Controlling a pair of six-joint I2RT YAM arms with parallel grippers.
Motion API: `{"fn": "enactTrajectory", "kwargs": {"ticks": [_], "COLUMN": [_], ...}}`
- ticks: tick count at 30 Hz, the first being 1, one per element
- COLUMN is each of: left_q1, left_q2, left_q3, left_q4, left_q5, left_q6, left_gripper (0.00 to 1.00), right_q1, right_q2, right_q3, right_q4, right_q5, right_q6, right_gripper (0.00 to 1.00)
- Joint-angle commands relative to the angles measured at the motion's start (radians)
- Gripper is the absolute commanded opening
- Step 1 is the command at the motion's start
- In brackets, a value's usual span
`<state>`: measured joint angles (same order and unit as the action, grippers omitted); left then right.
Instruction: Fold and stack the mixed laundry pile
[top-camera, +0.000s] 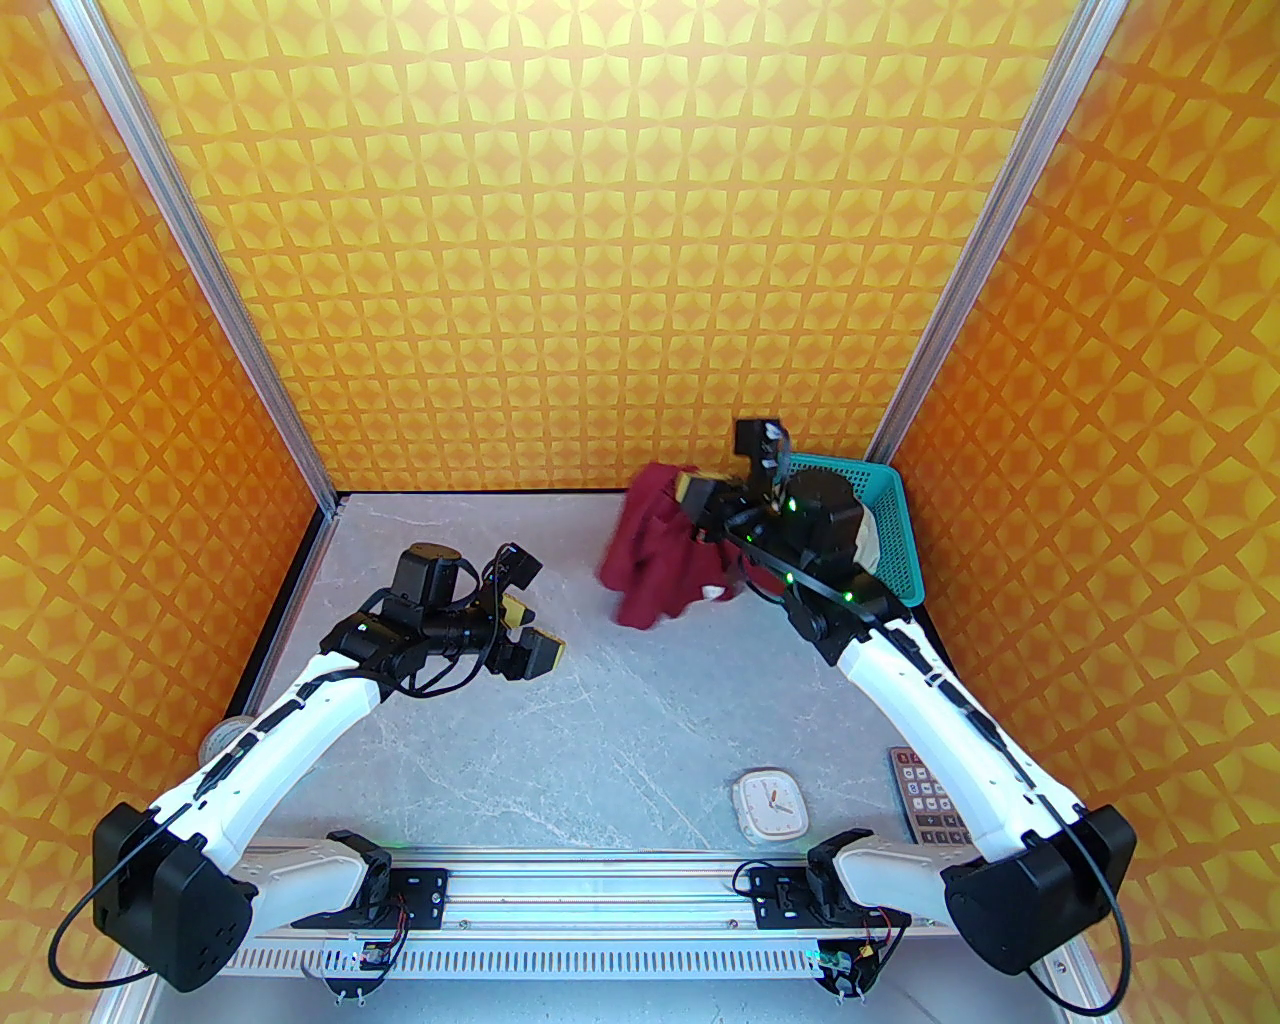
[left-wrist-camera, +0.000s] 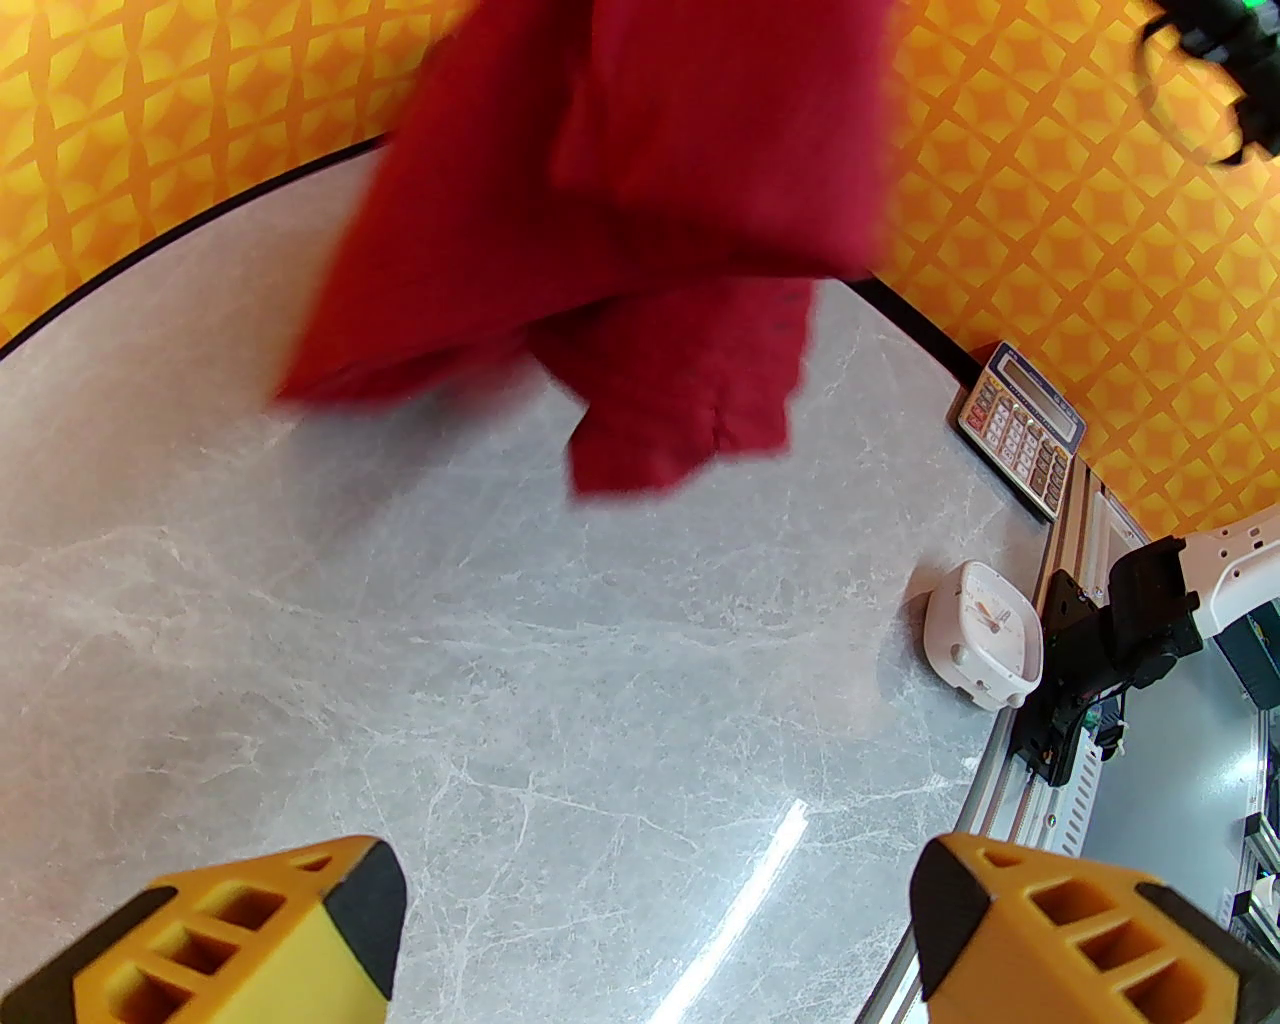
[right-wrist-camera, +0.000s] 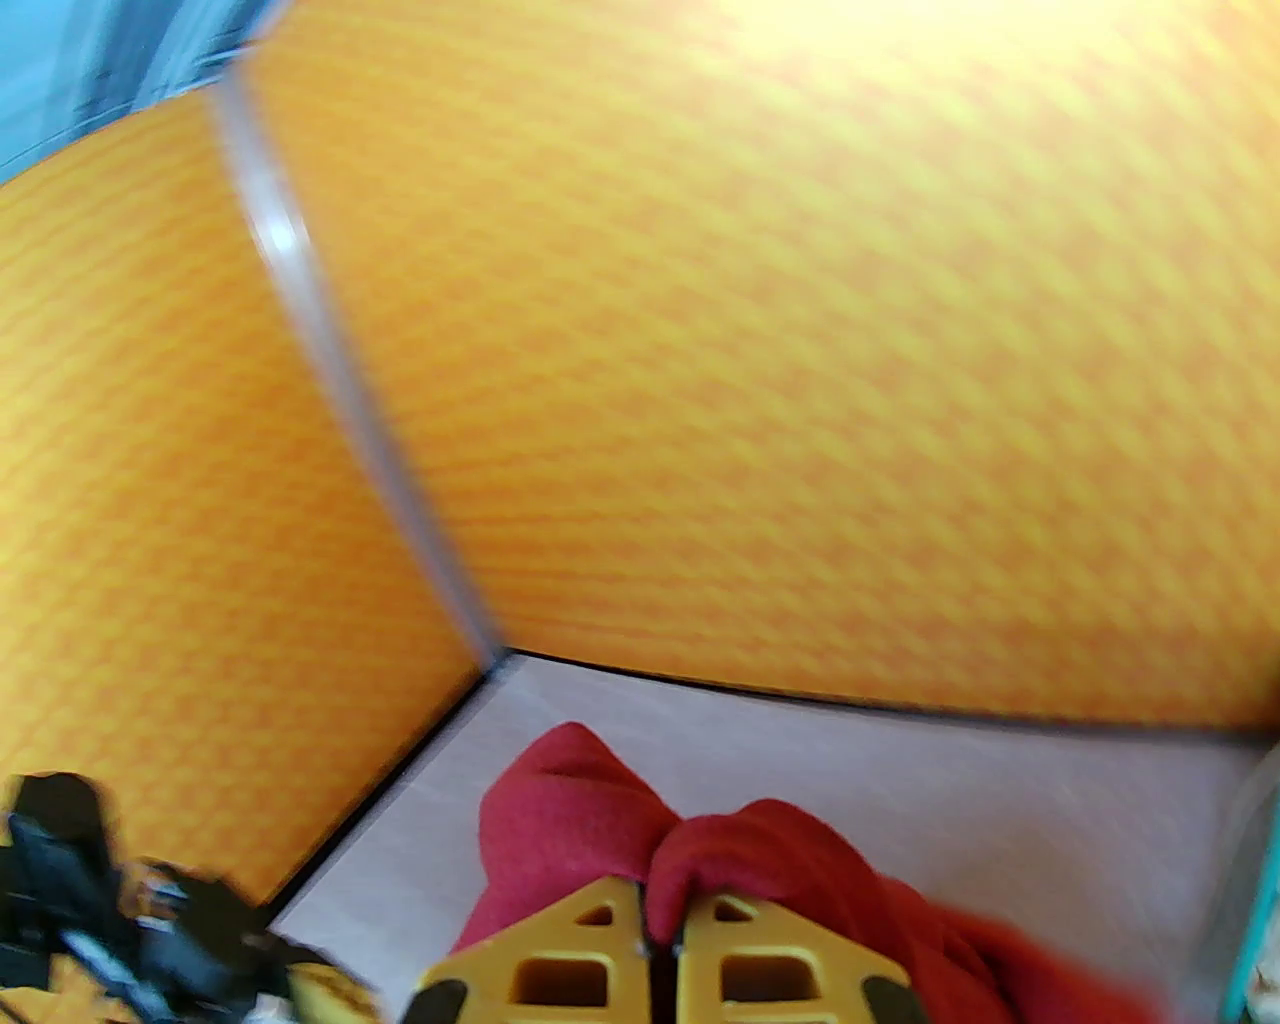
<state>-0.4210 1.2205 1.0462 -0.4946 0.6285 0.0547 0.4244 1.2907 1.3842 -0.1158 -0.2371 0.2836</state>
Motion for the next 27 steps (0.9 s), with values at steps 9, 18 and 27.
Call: {"fn": "enactTrajectory", "kwargs": {"ticks": [9, 18, 27], "left_q1": [0.018, 0.016, 0.053], "left_q2": [-0.223, -0.151, -0.015], "left_q3": [-0.039, -0.236, -0.297], "left_q4": [0.026, 0.063, 0.017], "left_q5": [-0.087, -0.316, -0.495], "left_q6": [-0.059, -0.294, -0.317], "left_gripper": [0.88, 0.77, 0.78], "right_q1": [0.128, -0.049, 0.008], "right_q2": [0.124, 0.204, 0.077], "right_q3": [-0.001, -0.218, -0.311], "right_q4": [-0.285, -0.411, -0.475], "right_q5": [0.237, 0.297, 0.217], "right_q6": [0.098, 0.163, 0.155], "right_gripper": [0.0, 0.55, 0.64]}}
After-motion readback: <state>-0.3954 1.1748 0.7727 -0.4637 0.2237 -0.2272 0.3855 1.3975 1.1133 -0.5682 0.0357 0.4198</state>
